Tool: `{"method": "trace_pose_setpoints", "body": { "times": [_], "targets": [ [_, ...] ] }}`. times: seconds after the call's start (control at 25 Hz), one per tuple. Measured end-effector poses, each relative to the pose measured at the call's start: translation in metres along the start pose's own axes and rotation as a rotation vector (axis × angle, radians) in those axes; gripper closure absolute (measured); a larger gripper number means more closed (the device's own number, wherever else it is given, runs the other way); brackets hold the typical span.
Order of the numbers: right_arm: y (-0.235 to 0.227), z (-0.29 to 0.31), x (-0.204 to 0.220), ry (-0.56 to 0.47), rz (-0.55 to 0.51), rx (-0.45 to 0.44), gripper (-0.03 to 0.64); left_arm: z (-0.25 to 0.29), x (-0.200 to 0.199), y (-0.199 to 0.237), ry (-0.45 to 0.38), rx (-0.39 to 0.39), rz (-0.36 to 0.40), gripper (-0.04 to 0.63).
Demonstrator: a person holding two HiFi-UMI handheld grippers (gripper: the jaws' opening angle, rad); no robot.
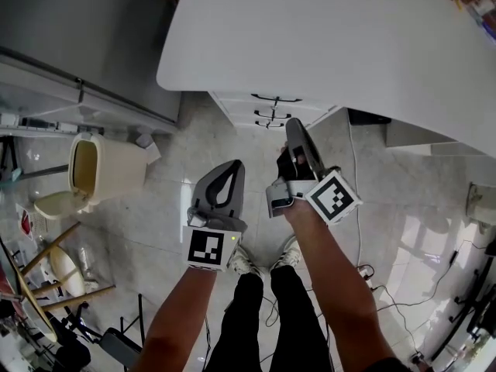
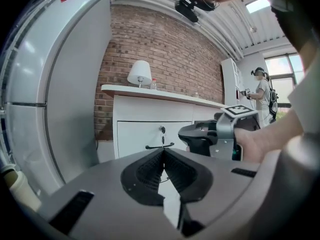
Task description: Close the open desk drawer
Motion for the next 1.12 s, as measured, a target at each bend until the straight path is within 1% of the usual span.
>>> {"method": "trace_pose_setpoints", "body": {
  "times": [0.16,0.28,0.32,0.4,0.48,0.56,0.64,0.68,0.8,0.88,1.0,1.12],
  "targets": [
    [0.057,-0.029,-0.022,0.059,-0.404,-0.164,0.575,-0.021,-0.018,-0.007,-0.016,0.033,-0.014,0.588],
    [0.098,-0.053,-0.031,0.088,-0.733,-0.233,0.575,-0.031,-0.034,-0.013,-0.034,0.054,-0.031,0.589],
    [0.111,-0.063,-0.032,0.096,-0.817,-0.244,0.575,-0.034,-0.041,-0.015,-0.035,0.055,-0.038,0.588],
    [0.134,-0.081,-0.033,0.112,-0.923,-0.252,0.575,-0.04,-0.056,-0.022,-0.03,0.048,-0.05,0.588],
    [0.153,-0.095,-0.039,0.126,-0.98,-0.255,0.575,-0.042,-0.076,-0.032,-0.04,0.038,-0.045,0.588],
    [0.171,-0.106,-0.045,0.113,-1.005,-0.25,0.575,-0.043,-0.1,-0.039,-0.066,0.025,-0.027,0.589],
    [0.195,-0.116,-0.047,0.079,-1.01,-0.23,0.575,-0.048,-0.13,-0.043,-0.084,0.01,-0.029,0.588],
    [0.206,-0.122,-0.045,0.081,-1.013,-0.219,0.577,-0.053,-0.145,-0.043,-0.09,0.007,-0.028,0.588],
    [0.242,-0.14,-0.043,0.12,-1.017,-0.199,0.577,-0.07,-0.179,-0.041,-0.108,0.009,0.014,0.588],
    [0.261,-0.148,-0.049,0.14,-1.01,-0.193,0.577,-0.078,-0.198,-0.042,-0.116,-0.002,0.033,0.588],
    [0.289,-0.156,-0.064,0.171,-1.028,-0.224,0.577,-0.088,-0.235,-0.05,-0.113,-0.01,0.055,0.588],
    [0.32,-0.157,-0.085,0.165,-1.054,-0.251,0.577,-0.099,-0.262,-0.058,-0.108,-0.013,0.031,0.588]
  ]
}}
Point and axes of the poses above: the fingertips, and each gripper's own axes: z forward along the fingers, y to its left, x out of its underside, the point moved 9 cm from there along -z, backward along the fingers, and after that the axes turned 12 degrees about -y, right-handed, at the moved point
